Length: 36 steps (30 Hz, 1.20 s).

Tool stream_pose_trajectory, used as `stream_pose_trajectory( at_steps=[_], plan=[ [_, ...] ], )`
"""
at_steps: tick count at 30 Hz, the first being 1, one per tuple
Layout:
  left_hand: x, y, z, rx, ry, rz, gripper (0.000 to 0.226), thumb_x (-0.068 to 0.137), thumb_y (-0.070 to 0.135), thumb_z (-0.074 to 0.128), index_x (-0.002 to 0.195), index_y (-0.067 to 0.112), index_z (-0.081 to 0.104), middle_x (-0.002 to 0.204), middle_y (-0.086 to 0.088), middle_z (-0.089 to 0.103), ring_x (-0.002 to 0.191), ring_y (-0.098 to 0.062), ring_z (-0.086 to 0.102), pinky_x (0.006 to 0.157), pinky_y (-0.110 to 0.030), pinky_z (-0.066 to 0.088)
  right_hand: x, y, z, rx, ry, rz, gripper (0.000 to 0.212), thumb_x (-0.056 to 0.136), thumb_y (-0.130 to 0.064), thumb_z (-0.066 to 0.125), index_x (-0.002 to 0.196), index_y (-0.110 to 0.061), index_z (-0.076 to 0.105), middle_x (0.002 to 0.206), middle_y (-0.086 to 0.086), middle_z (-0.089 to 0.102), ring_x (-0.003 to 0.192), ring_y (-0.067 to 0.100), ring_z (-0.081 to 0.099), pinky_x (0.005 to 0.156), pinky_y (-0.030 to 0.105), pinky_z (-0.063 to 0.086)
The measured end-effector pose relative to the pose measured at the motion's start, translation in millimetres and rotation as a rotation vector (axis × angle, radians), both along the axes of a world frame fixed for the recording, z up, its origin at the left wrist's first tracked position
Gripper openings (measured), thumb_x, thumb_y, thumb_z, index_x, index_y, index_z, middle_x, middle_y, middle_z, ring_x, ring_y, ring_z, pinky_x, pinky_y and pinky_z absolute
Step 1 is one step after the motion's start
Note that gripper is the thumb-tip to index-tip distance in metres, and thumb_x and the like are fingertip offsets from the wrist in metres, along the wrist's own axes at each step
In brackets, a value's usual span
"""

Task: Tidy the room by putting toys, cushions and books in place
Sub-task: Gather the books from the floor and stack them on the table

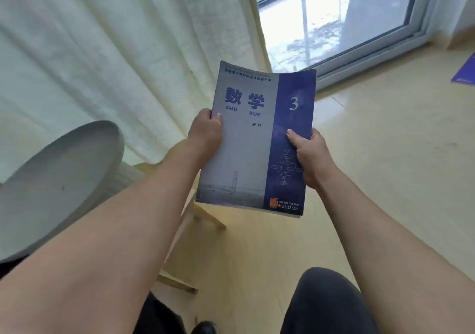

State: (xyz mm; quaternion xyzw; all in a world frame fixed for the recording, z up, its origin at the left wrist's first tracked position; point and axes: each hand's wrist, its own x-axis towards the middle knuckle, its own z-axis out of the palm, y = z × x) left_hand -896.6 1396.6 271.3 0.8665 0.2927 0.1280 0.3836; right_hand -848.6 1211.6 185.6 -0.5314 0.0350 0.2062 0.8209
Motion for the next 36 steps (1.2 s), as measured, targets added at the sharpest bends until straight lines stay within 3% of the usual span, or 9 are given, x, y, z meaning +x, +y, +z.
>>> stream_pose_trajectory(
  at_steps=[6, 8, 14, 18, 22, 25, 29, 33, 36],
  plan=[
    [-43, 100, 15, -0.102, -0.152, 0.172, 0.018, 0.098, 0.021, 0.036, 0.099, 0.011, 0.051, 0.086, 0.003, 0.053, 0.075, -0.012, 0.050, 0.064, -0.028, 0.039, -17, 114, 34, -0.097, -0.101, 0.082, 0.020, 0.097, -0.026, 0.058, 0.116, -0.019, 0.055, 0.100, 0.000, 0.071, 0.083, 0.023, 0.072, 0.067, 0.037, 0.060],
    [-53, 130, 19, -0.075, -0.214, 0.192, 0.020, 0.101, 0.025, 0.034, 0.097, 0.012, 0.049, 0.083, 0.006, 0.051, 0.071, -0.007, 0.047, 0.061, -0.027, 0.037, -21, 149, 45, -0.121, -0.136, 0.093, 0.020, 0.096, -0.026, 0.059, 0.115, -0.020, 0.055, 0.101, 0.002, 0.071, 0.084, 0.026, 0.072, 0.073, 0.040, 0.060],
    [-82, 240, 72, -0.151, -0.291, 0.303, 0.023, 0.102, 0.026, 0.036, 0.099, 0.009, 0.050, 0.085, -0.001, 0.055, 0.071, -0.011, 0.049, 0.061, -0.028, 0.041, -26, 261, 123, -0.214, -0.217, 0.215, 0.019, 0.098, -0.023, 0.055, 0.117, -0.021, 0.055, 0.101, -0.005, 0.069, 0.082, 0.018, 0.071, 0.058, 0.027, 0.054],
    [-114, 299, 112, -0.428, -0.245, 0.322, 0.027, 0.100, 0.036, 0.041, 0.112, 0.017, 0.056, 0.110, -0.010, 0.066, 0.094, -0.026, 0.064, 0.086, -0.045, 0.054, -35, 326, 179, -0.308, -0.121, 0.332, 0.021, 0.099, -0.025, 0.054, 0.119, -0.020, 0.054, 0.107, -0.004, 0.068, 0.088, 0.021, 0.069, 0.063, 0.032, 0.053],
    [-158, 338, 137, -0.573, 0.009, 0.413, 0.033, 0.102, 0.041, 0.040, 0.121, 0.019, 0.054, 0.118, -0.005, 0.063, 0.105, -0.026, 0.062, 0.097, -0.044, 0.050, -49, 380, 230, -0.370, -0.016, 0.425, 0.018, 0.097, -0.022, 0.057, 0.115, -0.018, 0.056, 0.103, 0.000, 0.069, 0.087, 0.024, 0.069, 0.065, 0.035, 0.056],
    [-194, 349, 143, -0.528, 0.064, 0.573, 0.026, 0.102, 0.034, 0.041, 0.102, 0.015, 0.059, 0.103, -0.007, 0.062, 0.093, -0.023, 0.055, 0.082, -0.032, 0.042, -66, 414, 255, -0.426, 0.108, 0.490, 0.017, 0.095, -0.017, 0.061, 0.111, -0.014, 0.058, 0.099, 0.007, 0.070, 0.081, 0.027, 0.069, 0.061, 0.036, 0.056],
    [-234, 370, 158, -0.482, 0.110, 0.733, 0.029, 0.102, 0.030, 0.041, 0.095, 0.008, 0.058, 0.083, -0.003, 0.054, 0.083, -0.023, 0.048, 0.065, -0.033, 0.036, -101, 458, 267, -0.542, 0.247, 0.637, 0.015, 0.097, -0.021, 0.057, 0.111, -0.015, 0.056, 0.101, 0.009, 0.069, 0.087, 0.030, 0.069, 0.060, 0.036, 0.054],
    [-266, 401, 144, -0.511, 0.153, 0.818, 0.035, 0.101, 0.035, 0.043, 0.098, 0.005, 0.060, 0.085, -0.005, 0.057, 0.083, -0.025, 0.052, 0.071, -0.035, 0.039, -138, 498, 241, -0.733, 0.194, 0.828, 0.022, 0.100, -0.020, 0.049, 0.119, -0.010, 0.054, 0.112, 0.014, 0.066, 0.099, 0.033, 0.067, 0.076, 0.039, 0.054],
    [-282, 427, 106, -0.526, 0.171, 0.899, 0.035, 0.102, 0.035, 0.044, 0.097, 0.003, 0.060, 0.084, -0.006, 0.058, 0.082, -0.026, 0.053, 0.070, -0.034, 0.038, -153, 536, 202, -0.840, 0.072, 0.835, 0.033, 0.098, -0.008, 0.043, 0.131, -0.006, 0.048, 0.124, 0.018, 0.059, 0.113, 0.039, 0.058, 0.076, 0.035, 0.050]
  ],
)
